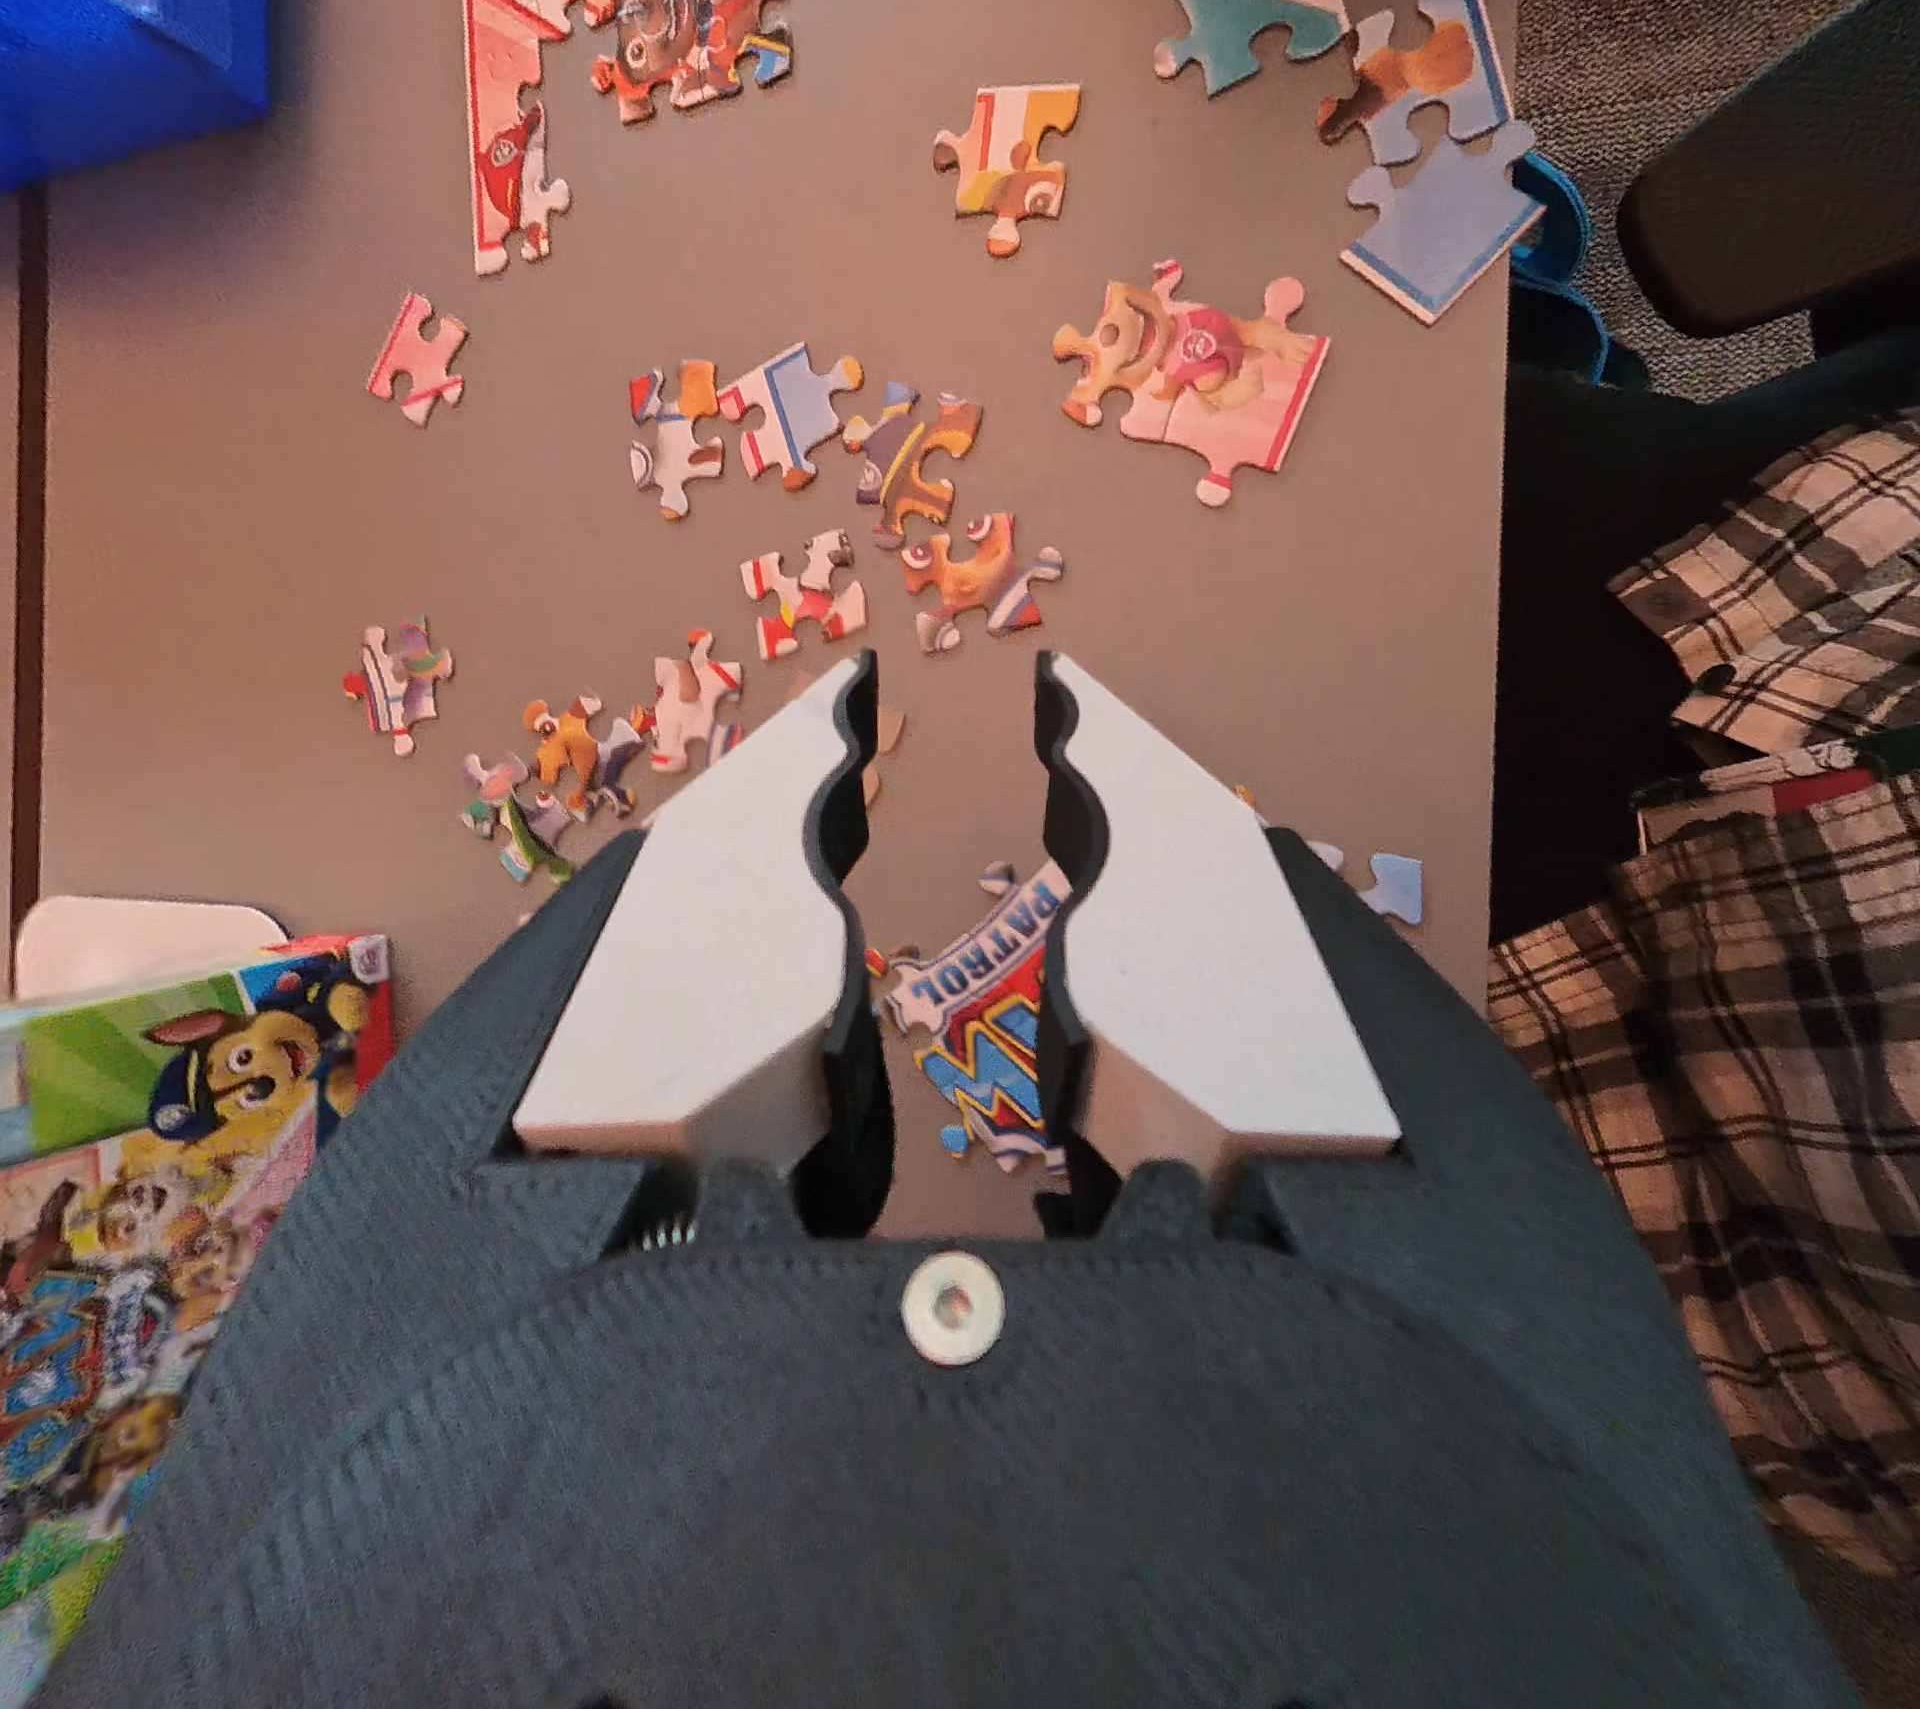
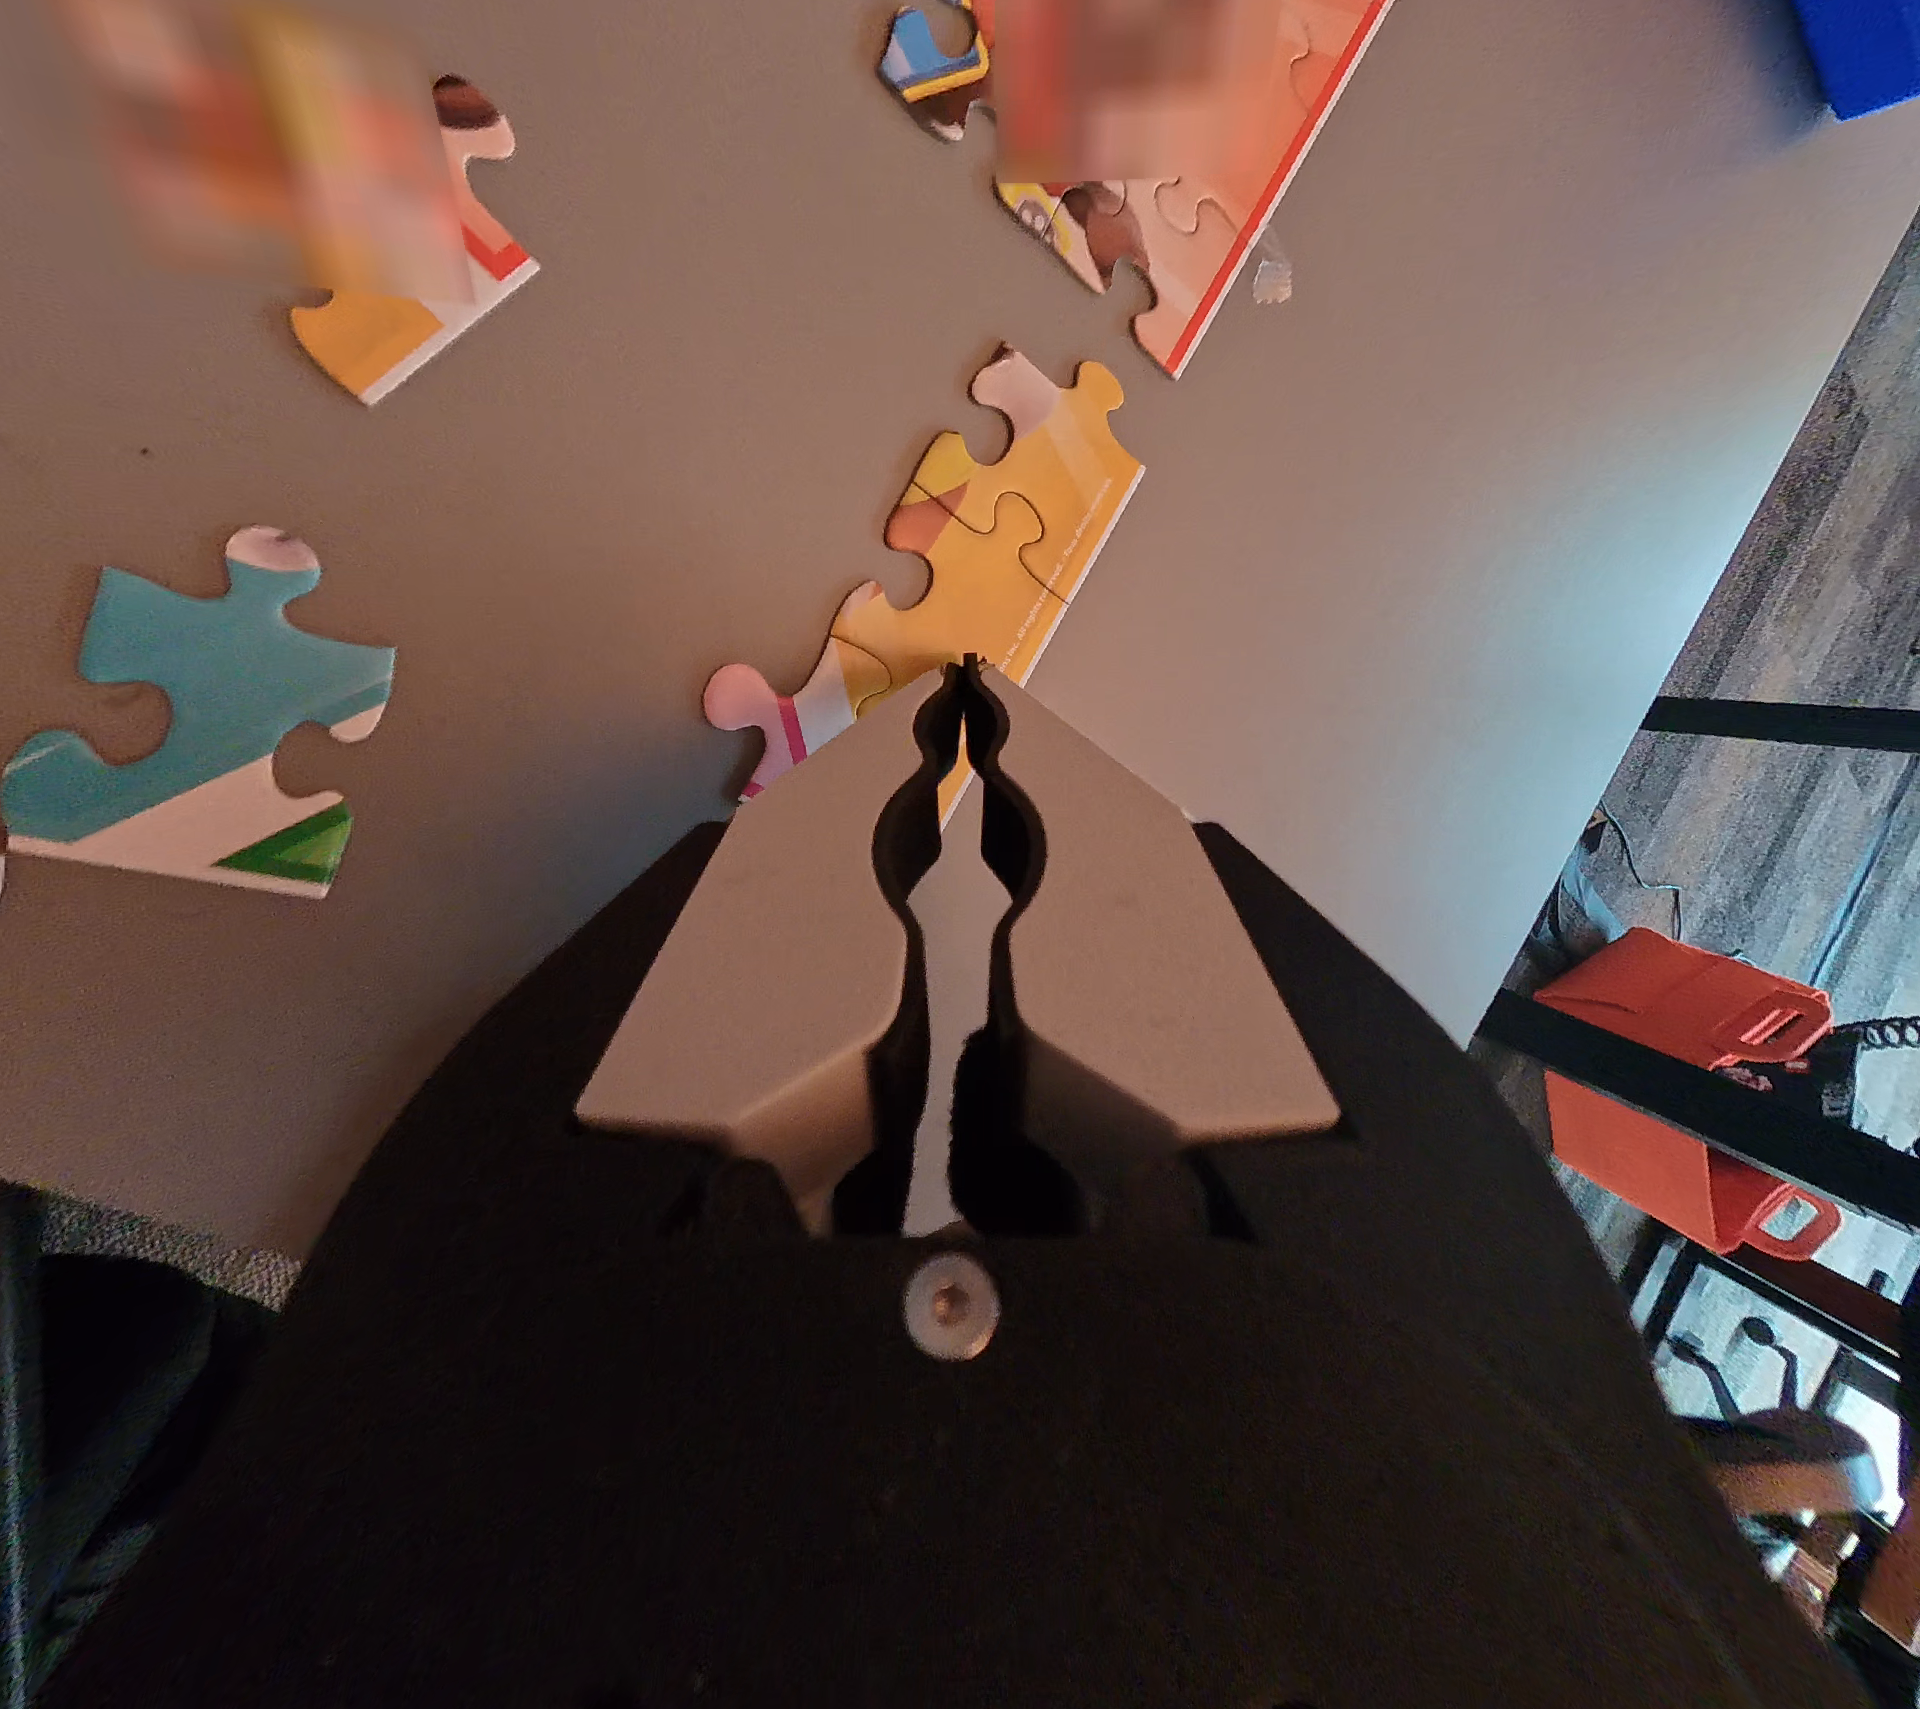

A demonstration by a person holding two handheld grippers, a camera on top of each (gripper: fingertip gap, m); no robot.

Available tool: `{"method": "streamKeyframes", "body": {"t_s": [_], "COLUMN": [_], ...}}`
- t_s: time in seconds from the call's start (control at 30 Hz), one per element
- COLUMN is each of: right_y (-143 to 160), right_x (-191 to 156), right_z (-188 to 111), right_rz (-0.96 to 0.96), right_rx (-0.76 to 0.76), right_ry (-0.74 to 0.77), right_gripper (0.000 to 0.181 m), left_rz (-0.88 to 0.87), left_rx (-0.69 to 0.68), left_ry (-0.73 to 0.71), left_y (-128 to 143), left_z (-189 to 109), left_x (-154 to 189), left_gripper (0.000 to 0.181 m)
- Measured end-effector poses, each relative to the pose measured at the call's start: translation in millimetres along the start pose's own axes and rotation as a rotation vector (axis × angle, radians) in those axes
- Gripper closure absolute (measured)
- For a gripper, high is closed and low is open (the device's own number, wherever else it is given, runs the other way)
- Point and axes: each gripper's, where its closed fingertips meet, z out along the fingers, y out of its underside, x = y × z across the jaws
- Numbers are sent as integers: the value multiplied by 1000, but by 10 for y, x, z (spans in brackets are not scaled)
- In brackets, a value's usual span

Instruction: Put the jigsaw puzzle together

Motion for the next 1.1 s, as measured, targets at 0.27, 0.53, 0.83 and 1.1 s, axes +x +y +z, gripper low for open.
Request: {"method": "streamKeyframes", "body": {"t_s": [0.27,0.53,0.83,1.1], "right_y": [184,-148,-580,-684], "right_x": [-90,-444,-765,-834], "right_z": [-144,-450,-231,-78], "right_rz": [-6,50,5,-8], "right_rx": [-52,116,168,144], "right_ry": [-12,-141,-279,-402], "right_gripper": [181,158,139,158], "left_rz": [-97,-103,-126,-131], "left_rx": [21,-13,18,24], "left_ry": [26,106,194,190], "left_y": [377,647,726,759], "left_z": [-19,44,164,212], "left_x": [187,591,993,1022], "left_gripper": [151,140,130,130]}}
